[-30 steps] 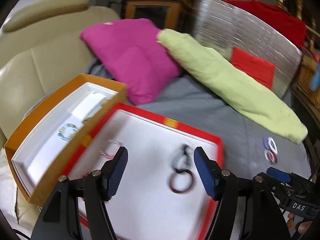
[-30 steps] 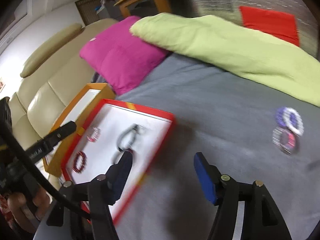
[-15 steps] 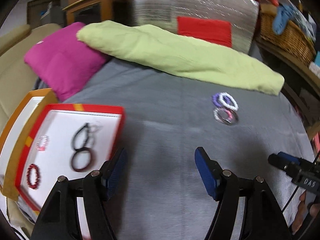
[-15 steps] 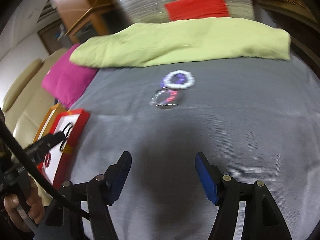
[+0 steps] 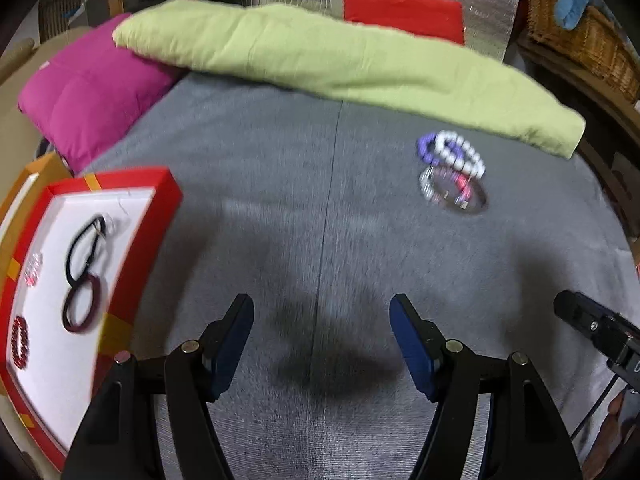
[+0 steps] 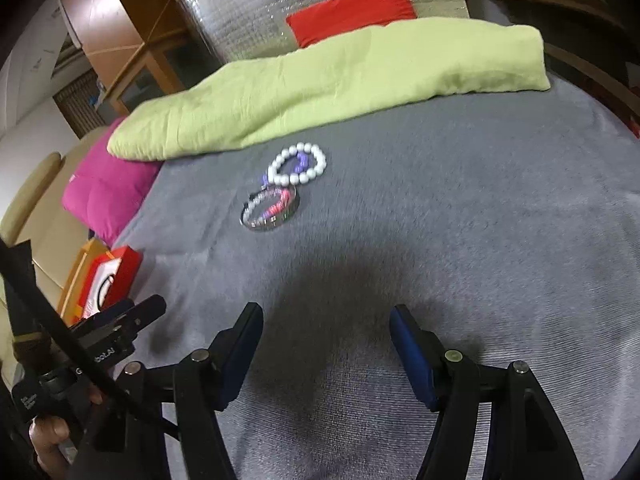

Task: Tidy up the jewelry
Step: 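Move the right tool to the black headband and close on it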

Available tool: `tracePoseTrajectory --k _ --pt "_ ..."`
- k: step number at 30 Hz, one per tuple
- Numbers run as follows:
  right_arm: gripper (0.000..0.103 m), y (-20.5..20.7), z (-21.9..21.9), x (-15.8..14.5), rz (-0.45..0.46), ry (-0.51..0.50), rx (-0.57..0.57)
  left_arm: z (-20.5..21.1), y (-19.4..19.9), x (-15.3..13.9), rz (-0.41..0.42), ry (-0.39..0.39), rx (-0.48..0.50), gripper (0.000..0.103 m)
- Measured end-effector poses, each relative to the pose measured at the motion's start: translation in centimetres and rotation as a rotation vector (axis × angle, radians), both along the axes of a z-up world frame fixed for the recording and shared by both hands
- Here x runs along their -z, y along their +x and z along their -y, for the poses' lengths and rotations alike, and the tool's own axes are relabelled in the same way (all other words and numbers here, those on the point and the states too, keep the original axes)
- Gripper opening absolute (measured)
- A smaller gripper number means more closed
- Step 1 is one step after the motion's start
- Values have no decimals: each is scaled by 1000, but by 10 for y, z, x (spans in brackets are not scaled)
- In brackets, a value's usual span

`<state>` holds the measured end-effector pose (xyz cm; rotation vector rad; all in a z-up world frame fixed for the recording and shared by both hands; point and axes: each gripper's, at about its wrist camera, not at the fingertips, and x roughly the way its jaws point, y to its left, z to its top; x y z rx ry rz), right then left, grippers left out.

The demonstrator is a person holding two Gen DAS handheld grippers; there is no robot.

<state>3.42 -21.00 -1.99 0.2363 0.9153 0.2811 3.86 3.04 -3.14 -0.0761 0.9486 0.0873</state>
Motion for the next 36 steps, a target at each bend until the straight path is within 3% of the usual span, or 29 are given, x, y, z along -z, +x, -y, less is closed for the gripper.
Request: tracePoseTrajectory --k 9,27,32,33,35,36 --pt "69 -2 0 0 10 -6 -2 6 -3 10 -13 49 -2 74" --pt "69 -5 -5 3 20 -46 -14 5 -3 8 -12 56 -4 79" --pt "69 -4 -3 0 0 -26 -10 0 -5 0 14 96 -59 78" --pt "67 -2 -4 -2 -7 -20 -12 -2 -6 -1 20 94 -67 78" --pt "51 1 -7 -3 -14 -33 -14 -8 -7 -4 27 72 -82 78" --pt "49 6 -11 -4 -24 -43 -17 -10 -7 -5 26 61 -87 78"
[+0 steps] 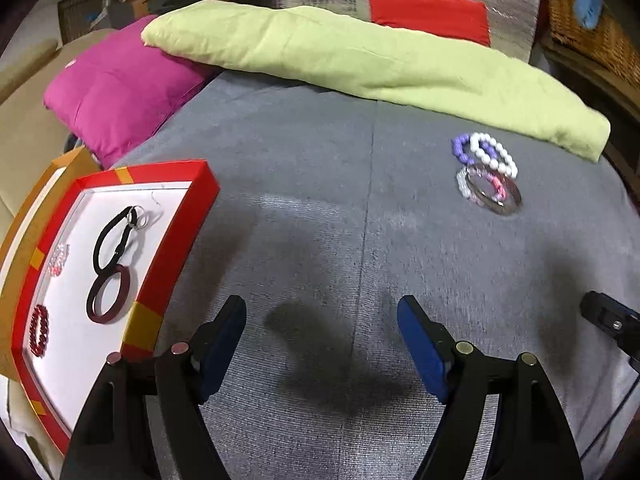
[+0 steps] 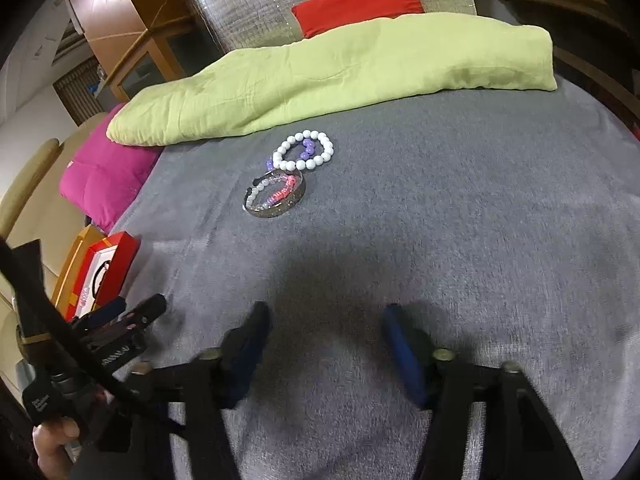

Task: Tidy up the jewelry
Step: 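Move the right tool to the black headband and close on it, then grasp the white bead bracelet with the left tool while the right tool holds the headband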

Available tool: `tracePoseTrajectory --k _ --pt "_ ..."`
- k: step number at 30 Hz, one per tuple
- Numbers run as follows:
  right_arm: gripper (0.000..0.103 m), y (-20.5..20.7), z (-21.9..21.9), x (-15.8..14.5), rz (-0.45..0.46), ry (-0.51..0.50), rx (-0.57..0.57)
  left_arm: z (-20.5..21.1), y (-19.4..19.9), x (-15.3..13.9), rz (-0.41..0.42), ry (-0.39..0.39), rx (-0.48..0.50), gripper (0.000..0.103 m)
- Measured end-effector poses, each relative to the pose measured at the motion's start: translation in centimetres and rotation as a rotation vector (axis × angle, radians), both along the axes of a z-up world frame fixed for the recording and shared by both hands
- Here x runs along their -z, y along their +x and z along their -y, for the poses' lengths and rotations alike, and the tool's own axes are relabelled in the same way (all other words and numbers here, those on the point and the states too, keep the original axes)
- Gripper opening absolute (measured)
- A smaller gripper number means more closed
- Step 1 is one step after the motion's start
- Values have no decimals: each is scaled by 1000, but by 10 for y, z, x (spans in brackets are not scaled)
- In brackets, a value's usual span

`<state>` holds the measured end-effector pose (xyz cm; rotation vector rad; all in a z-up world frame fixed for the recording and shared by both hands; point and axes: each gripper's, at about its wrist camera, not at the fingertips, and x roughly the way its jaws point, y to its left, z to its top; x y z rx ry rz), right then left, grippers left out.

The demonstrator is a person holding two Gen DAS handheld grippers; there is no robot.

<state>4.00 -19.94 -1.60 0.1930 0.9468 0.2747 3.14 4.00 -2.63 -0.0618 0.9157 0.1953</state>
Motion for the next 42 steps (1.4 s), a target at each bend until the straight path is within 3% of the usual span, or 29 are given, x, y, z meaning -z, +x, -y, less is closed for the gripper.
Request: tracePoseTrajectory --k 5,9,17,18,19,20,24,33,42 --pt "40 38 -18 -6 -36 9 3 -5 1 -3 1 -17 -13 78" --pt "37 77 -35 -13 -49 -39 35 -8 0 -5 6 -36 -19 78" --pt "23 117 -55 7 -112 -124 54 -10 3 -5 0 -64 -17 78" --pt "20 117 -57 7 -112 -140 43 -10 4 -6 0 -65 -17 78" --pt "8 118 -59 7 -115 -155 32 -11 4 -6 0 -66 -17 78" --pt "4 116 -62 7 -116 -187 17 -11 4 -6 1 -66 -19 78" --pt "3 102 -61 3 -94 -248 -16 -10 3 -6 2 -56 -24 78" --pt "3 39 -9 -9 -43 -218 11 -7 1 -6 11 -25 -17 78" --pt "3 31 -5 6 -51 -290 -7 1 -2 -8 51 21 9 78"
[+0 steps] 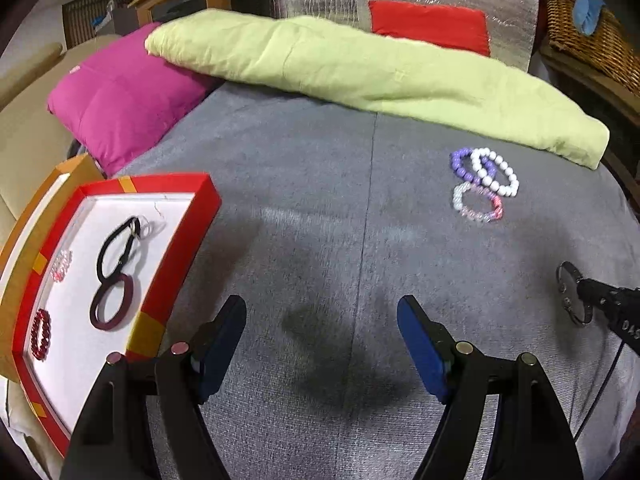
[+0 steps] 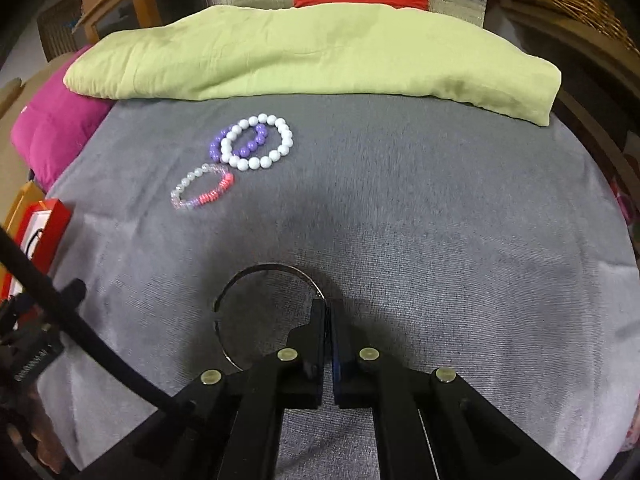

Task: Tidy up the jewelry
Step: 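Grasp the white bead bracelet with the left tool while the right tool holds the headband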

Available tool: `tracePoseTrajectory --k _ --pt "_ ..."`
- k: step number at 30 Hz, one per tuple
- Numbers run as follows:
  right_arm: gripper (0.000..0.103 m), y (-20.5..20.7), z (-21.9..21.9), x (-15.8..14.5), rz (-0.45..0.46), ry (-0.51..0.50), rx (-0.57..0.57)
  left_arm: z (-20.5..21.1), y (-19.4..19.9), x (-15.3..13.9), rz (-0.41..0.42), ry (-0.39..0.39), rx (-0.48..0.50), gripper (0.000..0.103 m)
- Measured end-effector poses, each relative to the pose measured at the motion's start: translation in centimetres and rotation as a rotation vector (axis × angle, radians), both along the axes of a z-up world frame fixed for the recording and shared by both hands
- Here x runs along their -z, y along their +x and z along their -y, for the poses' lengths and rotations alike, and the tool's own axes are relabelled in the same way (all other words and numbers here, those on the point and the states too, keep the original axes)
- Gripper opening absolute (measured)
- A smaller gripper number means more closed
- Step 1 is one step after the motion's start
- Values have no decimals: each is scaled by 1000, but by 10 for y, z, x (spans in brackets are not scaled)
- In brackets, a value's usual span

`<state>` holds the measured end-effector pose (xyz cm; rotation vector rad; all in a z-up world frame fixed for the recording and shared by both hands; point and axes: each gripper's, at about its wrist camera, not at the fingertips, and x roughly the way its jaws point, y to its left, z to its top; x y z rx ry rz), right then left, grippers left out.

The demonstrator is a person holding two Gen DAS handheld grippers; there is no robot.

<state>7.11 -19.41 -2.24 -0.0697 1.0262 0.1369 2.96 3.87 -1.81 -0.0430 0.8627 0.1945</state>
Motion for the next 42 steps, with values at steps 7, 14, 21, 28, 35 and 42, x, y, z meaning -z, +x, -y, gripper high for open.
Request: tracePoseTrajectory --k 7,14,21,28,35,42 --pt "4 -4 7 0 6 52 -19 15 36 -22 19 -17 39 78" --pt "4 0 21 1 -23 167 -22 68 114 -38 9 -35 140 78" --pt "4 8 27 3 -43 241 -22 108 157 -15 -58 29 181 65" --pt "4 11 30 5 -51 275 -21 121 159 -1 -110 62 239 9" --pt "4 10 30 3 -48 305 -17 87 83 -34 -2 14 255 9" --pt "4 1 27 -2 -26 346 -22 38 14 -32 42 -53 197 9"
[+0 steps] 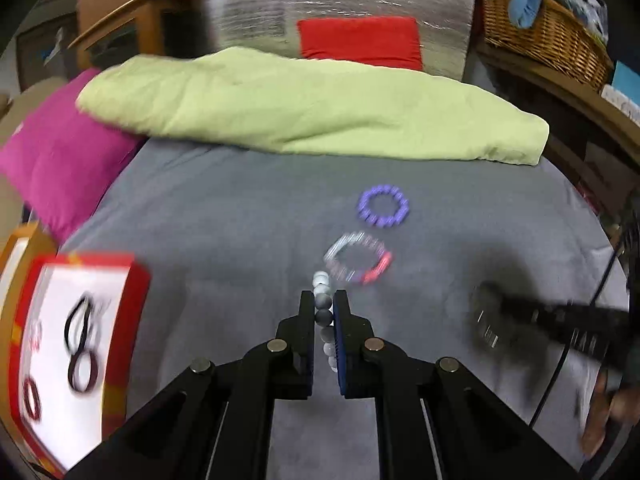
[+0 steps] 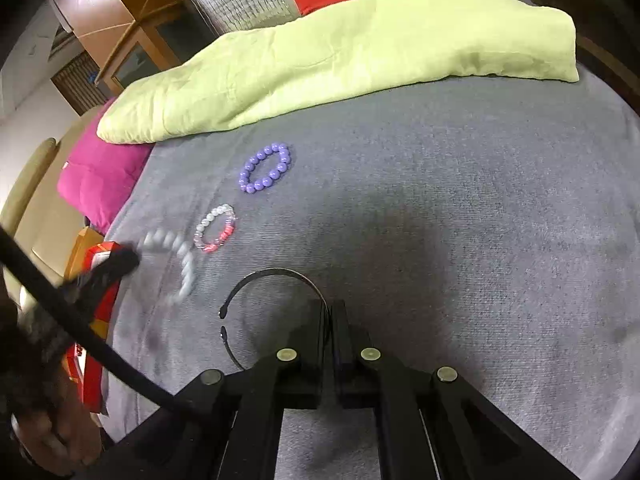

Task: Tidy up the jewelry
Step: 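Lift the white bracelet and black headband up off the bed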

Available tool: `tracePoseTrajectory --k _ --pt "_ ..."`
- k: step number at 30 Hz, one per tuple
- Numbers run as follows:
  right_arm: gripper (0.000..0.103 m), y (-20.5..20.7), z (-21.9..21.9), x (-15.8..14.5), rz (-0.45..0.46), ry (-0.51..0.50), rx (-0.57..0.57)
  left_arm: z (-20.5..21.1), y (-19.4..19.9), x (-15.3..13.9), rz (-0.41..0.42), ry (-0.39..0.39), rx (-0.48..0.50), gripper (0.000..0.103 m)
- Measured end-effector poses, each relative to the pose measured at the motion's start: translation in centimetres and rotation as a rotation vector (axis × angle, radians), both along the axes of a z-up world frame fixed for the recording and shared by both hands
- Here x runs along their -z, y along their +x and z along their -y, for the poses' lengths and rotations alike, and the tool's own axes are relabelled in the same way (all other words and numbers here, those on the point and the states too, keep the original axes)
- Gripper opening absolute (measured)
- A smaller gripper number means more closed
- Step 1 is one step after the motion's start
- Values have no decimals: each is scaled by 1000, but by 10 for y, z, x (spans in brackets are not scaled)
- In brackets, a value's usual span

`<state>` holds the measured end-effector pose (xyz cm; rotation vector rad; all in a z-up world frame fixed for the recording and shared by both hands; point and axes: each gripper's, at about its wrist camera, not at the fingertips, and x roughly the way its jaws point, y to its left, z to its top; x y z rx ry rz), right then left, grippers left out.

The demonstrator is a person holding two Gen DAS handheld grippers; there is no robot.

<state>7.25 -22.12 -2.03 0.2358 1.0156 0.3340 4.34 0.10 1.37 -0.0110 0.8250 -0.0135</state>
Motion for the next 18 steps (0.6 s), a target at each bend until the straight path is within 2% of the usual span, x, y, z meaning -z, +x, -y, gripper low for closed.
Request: tracePoseTrajectory --k 4,11,18 --pt "4 -10 -3 -6 20 15 8 -27 -22 14 -16 -56 -37 9" --pt "4 -17 -5 -2 13 55 14 -40 -24 10 5 -129 -57 9" --pt "4 -14 -8 -5 37 66 -8 -29 -22 10 30 -101 -33 9"
